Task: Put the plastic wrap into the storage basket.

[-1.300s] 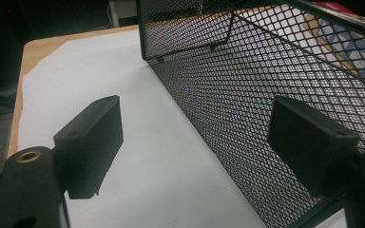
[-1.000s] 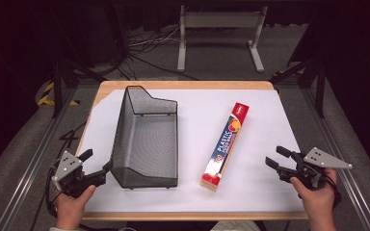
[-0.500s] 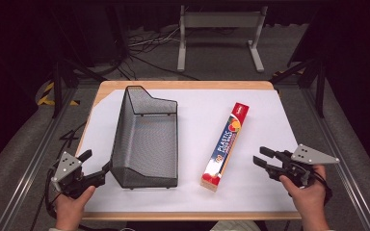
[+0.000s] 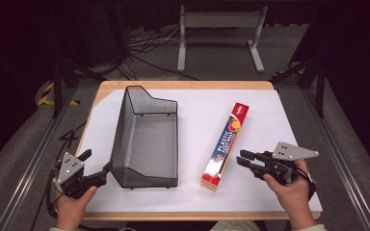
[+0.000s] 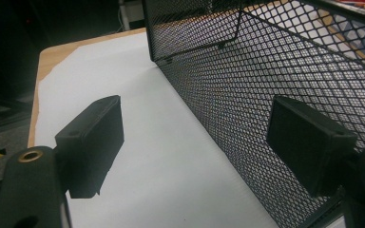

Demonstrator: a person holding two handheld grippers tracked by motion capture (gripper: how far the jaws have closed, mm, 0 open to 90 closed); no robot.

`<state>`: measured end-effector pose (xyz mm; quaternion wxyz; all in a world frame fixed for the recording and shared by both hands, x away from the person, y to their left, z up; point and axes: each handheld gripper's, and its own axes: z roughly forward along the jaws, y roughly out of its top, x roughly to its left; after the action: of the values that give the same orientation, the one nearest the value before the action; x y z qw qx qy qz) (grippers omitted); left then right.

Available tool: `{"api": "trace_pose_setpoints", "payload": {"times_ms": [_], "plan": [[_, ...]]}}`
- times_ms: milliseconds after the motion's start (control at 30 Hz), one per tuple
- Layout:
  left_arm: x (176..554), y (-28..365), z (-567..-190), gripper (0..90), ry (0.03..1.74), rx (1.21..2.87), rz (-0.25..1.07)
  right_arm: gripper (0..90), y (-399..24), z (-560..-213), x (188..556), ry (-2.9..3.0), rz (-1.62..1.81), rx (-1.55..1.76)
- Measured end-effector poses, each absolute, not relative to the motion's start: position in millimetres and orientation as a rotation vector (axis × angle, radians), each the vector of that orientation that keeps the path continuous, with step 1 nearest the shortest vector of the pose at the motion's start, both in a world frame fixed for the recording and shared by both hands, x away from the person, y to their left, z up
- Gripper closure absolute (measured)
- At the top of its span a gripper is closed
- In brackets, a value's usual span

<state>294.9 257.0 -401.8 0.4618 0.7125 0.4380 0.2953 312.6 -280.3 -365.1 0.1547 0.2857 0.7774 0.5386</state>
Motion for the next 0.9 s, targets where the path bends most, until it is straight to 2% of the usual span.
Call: {"api": "trace_pose_setpoints", "payload": {"times_ms": [67, 267, 900], "plan": [[295, 257, -403, 20.8, 1.080, 1.748, 0.713, 83.8, -274, -362, 313, 2.258, 1.535, 0.792], [293, 256, -404, 21.1, 1.083, 1.742, 0.709, 90.0, -262, -357, 316, 2.274, 1.553, 0.772], [296, 253, -405, 21.3, 1.089, 1.751, 0.717, 90.0, -220, -364, 333, 2.398, 1.463, 0.789]]}}
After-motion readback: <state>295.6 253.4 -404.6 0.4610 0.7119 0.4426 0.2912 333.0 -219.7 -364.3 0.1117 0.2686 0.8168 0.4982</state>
